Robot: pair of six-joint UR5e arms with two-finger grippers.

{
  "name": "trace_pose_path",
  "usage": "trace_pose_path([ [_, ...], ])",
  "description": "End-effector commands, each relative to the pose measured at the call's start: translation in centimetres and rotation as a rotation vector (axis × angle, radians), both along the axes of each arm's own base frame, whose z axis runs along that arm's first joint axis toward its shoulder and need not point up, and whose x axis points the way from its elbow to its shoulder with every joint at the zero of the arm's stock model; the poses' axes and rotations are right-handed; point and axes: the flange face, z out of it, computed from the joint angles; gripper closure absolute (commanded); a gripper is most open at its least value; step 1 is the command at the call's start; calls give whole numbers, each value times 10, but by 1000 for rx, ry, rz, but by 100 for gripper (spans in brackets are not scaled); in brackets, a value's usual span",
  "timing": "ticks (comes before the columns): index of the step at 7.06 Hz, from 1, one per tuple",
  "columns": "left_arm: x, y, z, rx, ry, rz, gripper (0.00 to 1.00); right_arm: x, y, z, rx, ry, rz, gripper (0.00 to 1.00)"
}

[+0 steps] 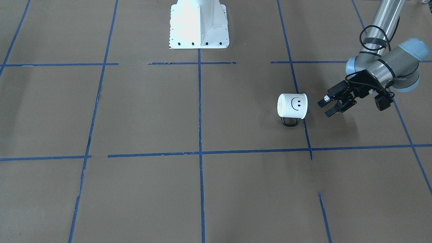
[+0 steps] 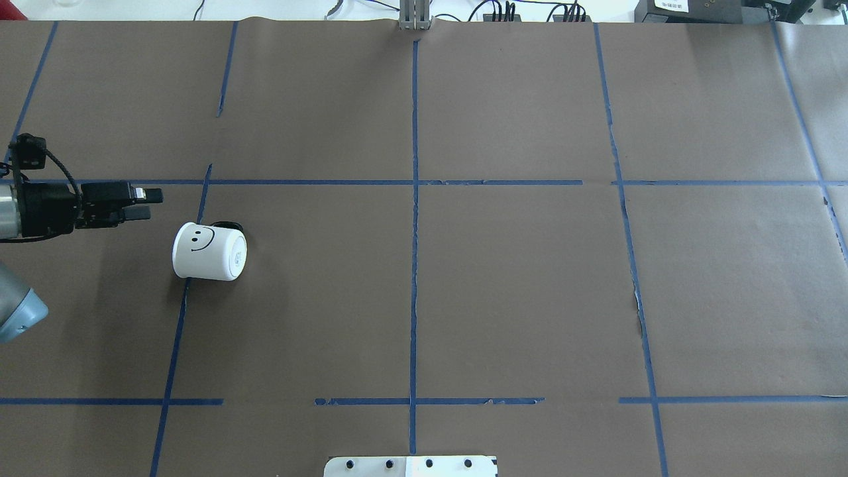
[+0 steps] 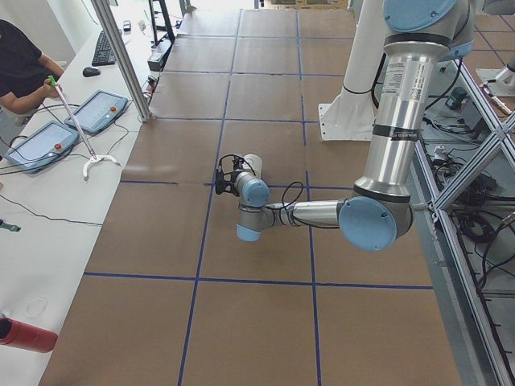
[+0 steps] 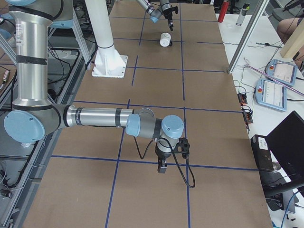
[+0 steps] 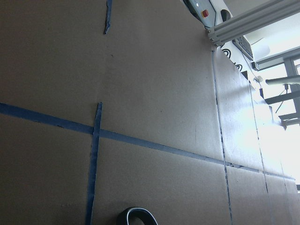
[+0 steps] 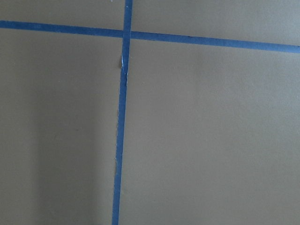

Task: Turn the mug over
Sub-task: 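Move the left gripper toward the open end of the sideways white mug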

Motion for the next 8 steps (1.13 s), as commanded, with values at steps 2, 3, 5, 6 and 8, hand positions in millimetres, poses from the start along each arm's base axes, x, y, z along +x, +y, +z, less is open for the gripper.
trace_pose_path([
  [2, 8, 13, 9, 60, 37, 70, 0, 0, 0, 0, 0, 0, 0, 0],
  [3, 13, 17, 6, 66, 50, 86, 0, 0, 0, -1, 1, 0, 0, 0],
  [5, 29, 26, 2, 68, 71, 123, 0, 0, 0, -1, 1, 0, 0, 0],
  [6, 32, 29, 5, 62, 66, 130, 0, 0, 0, 0, 1, 0, -1, 0],
  [8, 42, 24, -3, 72, 77, 137, 0, 0, 0, -1, 1, 0, 0, 0],
])
